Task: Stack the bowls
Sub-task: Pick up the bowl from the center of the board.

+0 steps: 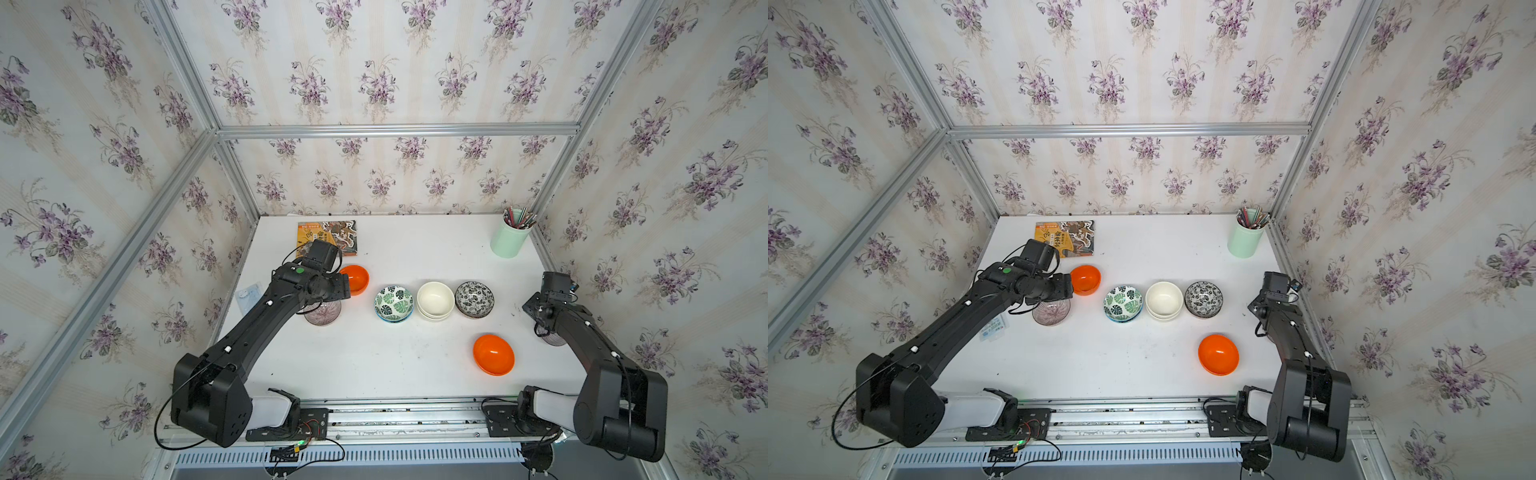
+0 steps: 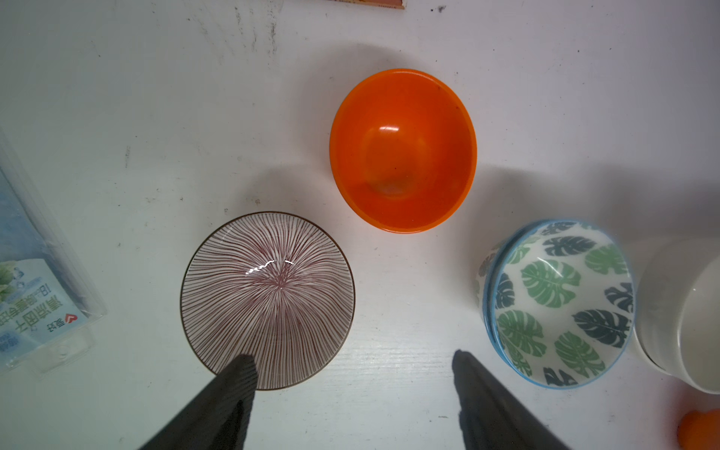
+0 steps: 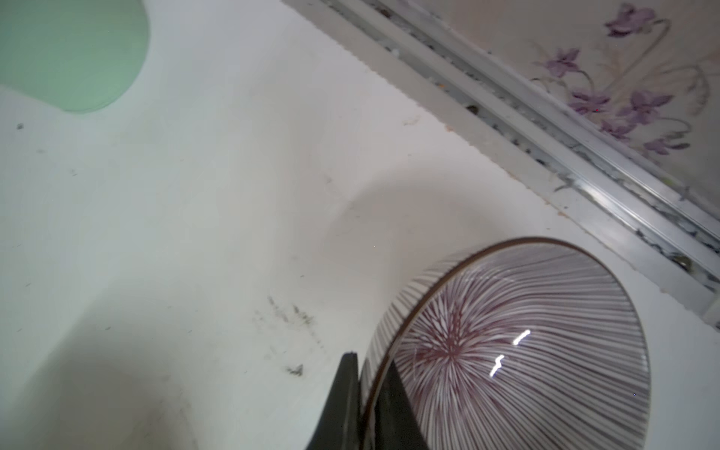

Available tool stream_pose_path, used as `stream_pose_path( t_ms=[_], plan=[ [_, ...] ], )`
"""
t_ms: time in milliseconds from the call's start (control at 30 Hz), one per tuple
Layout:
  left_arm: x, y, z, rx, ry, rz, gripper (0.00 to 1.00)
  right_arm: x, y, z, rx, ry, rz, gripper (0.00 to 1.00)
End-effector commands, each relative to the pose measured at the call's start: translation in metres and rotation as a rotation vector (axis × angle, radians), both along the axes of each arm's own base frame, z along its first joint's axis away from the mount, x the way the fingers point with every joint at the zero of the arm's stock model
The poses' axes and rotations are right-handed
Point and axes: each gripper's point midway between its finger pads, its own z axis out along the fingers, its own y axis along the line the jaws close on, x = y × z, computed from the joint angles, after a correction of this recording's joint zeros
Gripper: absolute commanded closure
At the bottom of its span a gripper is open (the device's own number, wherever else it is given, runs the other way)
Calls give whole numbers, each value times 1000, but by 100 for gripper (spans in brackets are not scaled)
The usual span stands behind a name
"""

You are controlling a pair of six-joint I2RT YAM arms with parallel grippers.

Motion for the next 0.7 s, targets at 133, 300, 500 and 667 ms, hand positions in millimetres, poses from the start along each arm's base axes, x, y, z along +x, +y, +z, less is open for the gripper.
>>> stream_pose_path(
  t_ms=[133, 300, 500, 667],
  plan=[
    [12, -12, 16, -36, -23, -35, 19, 54, 94, 69, -285, -24, 442, 100],
    [32, -3, 45, -4, -72, -10, 19, 56, 229, 94, -487, -67, 959, 100],
    [61, -7, 82, -86, -85, -46, 18, 28, 334, 104, -525, -194, 1400, 100],
    [63, -23, 96, -131, -50, -138, 19, -17, 386, 103, -566, -289, 1722, 99]
  ],
)
